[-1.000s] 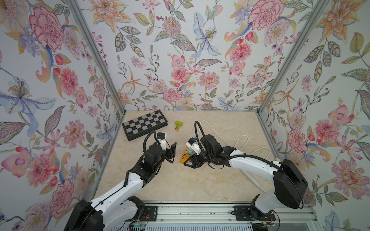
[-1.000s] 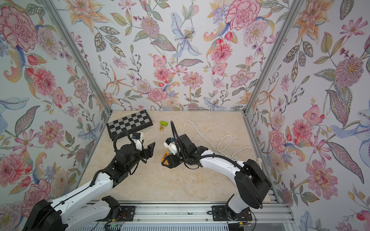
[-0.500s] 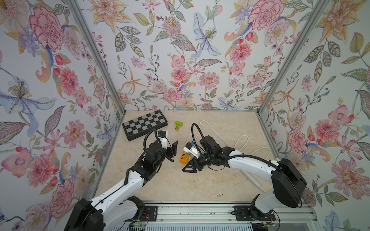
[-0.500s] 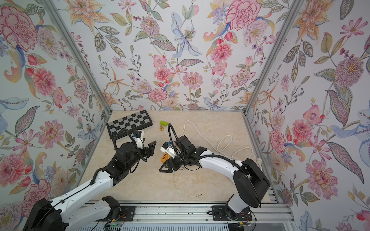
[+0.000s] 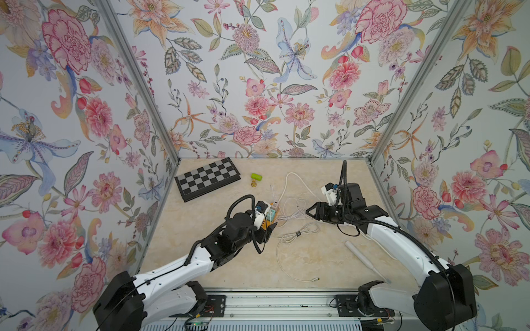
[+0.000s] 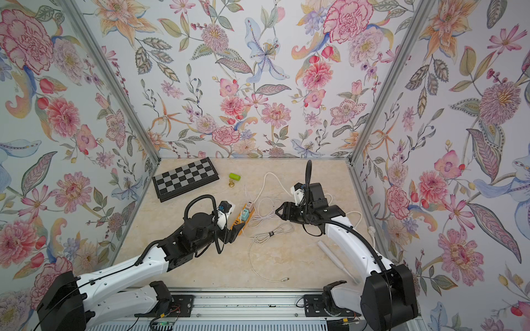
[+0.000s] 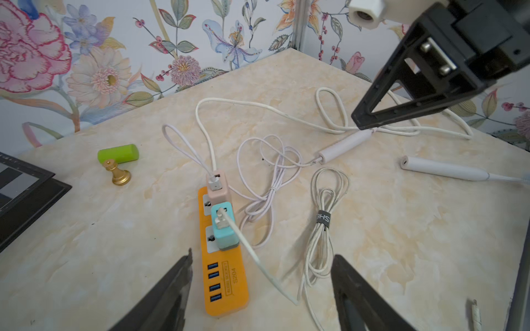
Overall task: Charge the electric toothbrush
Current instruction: Pick up the charging cable from the center of the board.
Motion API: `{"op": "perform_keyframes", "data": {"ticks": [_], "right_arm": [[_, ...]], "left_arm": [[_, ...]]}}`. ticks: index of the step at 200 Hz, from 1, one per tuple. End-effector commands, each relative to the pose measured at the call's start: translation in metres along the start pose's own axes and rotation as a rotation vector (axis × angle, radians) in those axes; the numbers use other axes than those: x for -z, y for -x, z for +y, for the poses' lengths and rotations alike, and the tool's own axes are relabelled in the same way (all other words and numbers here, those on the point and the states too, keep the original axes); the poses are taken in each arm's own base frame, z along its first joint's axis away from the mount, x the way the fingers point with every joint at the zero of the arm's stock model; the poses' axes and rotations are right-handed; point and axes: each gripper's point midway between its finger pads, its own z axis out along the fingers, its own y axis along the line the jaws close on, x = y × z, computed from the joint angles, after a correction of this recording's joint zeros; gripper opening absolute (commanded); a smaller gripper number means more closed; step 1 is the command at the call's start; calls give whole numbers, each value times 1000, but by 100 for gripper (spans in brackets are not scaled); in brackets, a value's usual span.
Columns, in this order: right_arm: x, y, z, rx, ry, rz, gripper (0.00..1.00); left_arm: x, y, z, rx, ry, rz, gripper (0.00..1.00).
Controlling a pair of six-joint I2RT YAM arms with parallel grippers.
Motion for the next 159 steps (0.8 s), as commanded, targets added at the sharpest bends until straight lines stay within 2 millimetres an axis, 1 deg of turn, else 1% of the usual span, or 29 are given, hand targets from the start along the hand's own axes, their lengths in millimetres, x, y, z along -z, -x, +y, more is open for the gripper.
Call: {"op": "perform_keyframes", "data": {"ticks": [1, 15, 23, 40, 51, 68, 71, 72, 74, 80, 110, 131, 159], "right_arm": [[11, -16, -31, -126, -86, 32, 63], [15, -20, -34, -151, -59, 43, 63], [17, -22, -39, -168, -68, 44, 63], [20, -24, -55, -204, -115, 33, 63], [22, -25, -62, -226, -132, 27, 62], [24, -27, -66, -233, -145, 18, 62], [24, -27, -67, -236, -147, 16, 62], [24, -27, -67, -236, -147, 15, 62], [24, -27, -68, -238, -147, 15, 62], [25, -27, -69, -244, -151, 11, 62], [28, -30, -76, -251, -171, -3, 62], [29, -30, -78, -246, -174, -4, 62], [31, -31, -79, -247, -170, -12, 62]], "left_arm": [[-19, -4, -30, -109, -88, 89, 75], [-33, -15, -50, -164, -134, 148, 72], [-38, -21, -63, -194, -170, 171, 71], [-45, -32, -92, -254, -264, 214, 69], [-46, -42, -117, -302, -350, 240, 67], [-49, -55, -145, -361, -428, 294, 63], [-48, -54, -149, -369, -440, 294, 62], [-50, -59, -151, -374, -444, 310, 61], [-52, -64, -154, -381, -451, 325, 61], [-53, -70, -162, -396, -465, 350, 59], [-42, -96, -204, -430, -593, 414, 56], [-37, -109, -222, -452, -645, 457, 54], [-29, -121, -234, -464, -692, 487, 54]]}}
